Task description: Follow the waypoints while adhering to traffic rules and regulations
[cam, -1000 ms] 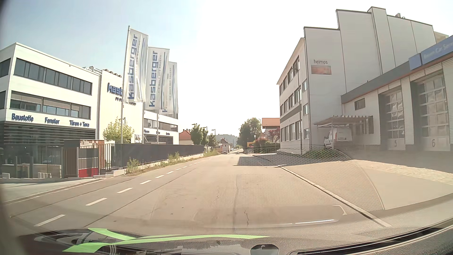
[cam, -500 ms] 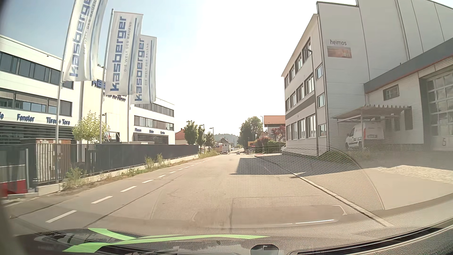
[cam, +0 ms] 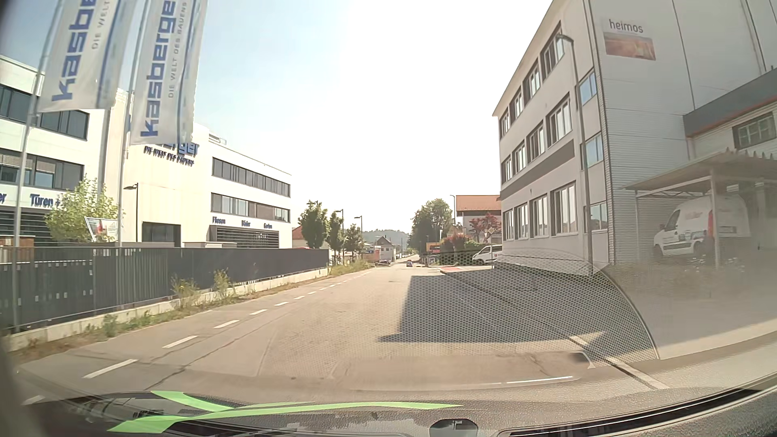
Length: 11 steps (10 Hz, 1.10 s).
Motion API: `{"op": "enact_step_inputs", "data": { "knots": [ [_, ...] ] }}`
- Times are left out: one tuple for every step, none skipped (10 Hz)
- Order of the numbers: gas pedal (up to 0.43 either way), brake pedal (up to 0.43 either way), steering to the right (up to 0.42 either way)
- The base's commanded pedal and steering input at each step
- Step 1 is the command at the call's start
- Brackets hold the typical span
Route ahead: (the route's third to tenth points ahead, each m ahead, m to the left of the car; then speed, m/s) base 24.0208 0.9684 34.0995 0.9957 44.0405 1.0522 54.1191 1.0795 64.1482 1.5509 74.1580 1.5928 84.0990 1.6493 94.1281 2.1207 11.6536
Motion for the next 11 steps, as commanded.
{"op": "enact_step_inputs", "data": {
  "knots": [
    [0.150, 0.000, -0.004],
    [0.150, 0.000, -0.004],
    [0.150, 0.000, -0.004],
    [0.150, 0.000, -0.004],
    [0.150, 0.000, -0.004],
    [0.150, 0.000, -0.004],
    [0.138, 0.000, -0.004],
    [0.130, 0.000, -0.004],
    [0.118, 0.000, -0.004],
    [0.110, 0.000, -0.004],
    [0.098, 0.000, -0.004]
  ]
}}
